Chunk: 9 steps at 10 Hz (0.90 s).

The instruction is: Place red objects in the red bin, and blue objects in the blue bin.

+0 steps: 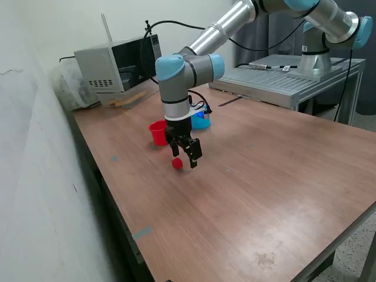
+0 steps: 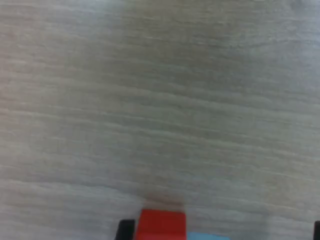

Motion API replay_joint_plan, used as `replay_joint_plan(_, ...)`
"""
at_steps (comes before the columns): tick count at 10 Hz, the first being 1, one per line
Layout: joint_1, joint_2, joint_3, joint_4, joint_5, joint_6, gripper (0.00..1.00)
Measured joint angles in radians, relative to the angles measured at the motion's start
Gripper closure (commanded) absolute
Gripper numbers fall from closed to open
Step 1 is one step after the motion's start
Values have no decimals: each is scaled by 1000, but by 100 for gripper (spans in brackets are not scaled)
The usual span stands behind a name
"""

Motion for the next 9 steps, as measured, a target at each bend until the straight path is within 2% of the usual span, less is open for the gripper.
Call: replay_joint_plan(9, -23, 18, -14, -10, 6, -21, 0)
